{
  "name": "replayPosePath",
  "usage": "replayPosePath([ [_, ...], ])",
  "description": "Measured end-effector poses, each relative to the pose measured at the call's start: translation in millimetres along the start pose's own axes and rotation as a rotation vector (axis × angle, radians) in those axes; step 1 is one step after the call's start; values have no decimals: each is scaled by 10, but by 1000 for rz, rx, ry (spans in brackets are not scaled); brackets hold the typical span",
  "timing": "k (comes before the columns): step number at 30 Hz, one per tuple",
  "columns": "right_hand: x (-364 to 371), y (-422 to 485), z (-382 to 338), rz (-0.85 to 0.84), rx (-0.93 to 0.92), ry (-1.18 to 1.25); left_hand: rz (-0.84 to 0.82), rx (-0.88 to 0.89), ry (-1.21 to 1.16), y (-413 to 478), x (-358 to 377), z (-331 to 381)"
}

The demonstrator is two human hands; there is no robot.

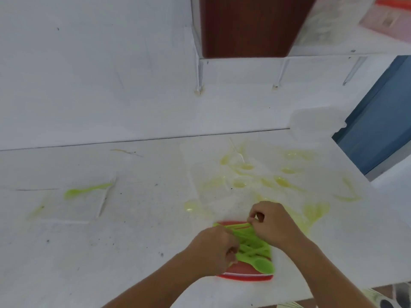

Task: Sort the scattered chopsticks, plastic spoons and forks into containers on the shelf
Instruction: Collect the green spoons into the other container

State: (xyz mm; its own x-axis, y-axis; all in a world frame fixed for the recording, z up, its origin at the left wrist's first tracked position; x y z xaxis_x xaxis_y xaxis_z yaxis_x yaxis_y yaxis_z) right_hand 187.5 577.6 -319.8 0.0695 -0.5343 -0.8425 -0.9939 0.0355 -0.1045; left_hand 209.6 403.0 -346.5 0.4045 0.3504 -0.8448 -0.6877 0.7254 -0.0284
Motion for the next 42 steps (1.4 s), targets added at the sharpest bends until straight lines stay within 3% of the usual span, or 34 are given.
replayPosePath([
  [5,60,516,-179,57,-94,157,270,-210,-193,2,-486,-389],
  [14,1161,1311,-1635,-247,-388,147,579,-859,-251,-1411,-1177,-1793],
  [18,1798,1464,-2563,-327,-520,113,655,-1029,-233,-2206,-1444,-2399],
  [24,2845,1801,-3808,-291,-632,-99,639,-1073,-62,-2946,-1840,-3706],
  [29,3317,1936,-4009,-266,-533,-356,533,-1080,22,-3050,-2064,-4528],
  [37,3333,2049,-4010,-253,-410,-217,630,-906,273,-3077,-2184,-4876],
  [42,3122,2039,-3994,-88,-366,-5,579,-856,269,-3088,-2214,-5130],
])
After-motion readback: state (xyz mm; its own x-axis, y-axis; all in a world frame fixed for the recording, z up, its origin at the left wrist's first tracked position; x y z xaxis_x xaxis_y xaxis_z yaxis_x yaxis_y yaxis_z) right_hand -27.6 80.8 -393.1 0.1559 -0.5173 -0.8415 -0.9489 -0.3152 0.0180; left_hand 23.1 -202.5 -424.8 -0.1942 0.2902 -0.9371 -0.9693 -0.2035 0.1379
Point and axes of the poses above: each hand's wrist, its own y-axis towards the middle knuckle, its own x-axis out of the palm, z = x × y, the point moved 6 cm from there along y, towards the middle knuckle, and after that the axes turned 3 degrees about z, right-handed, at the moved point
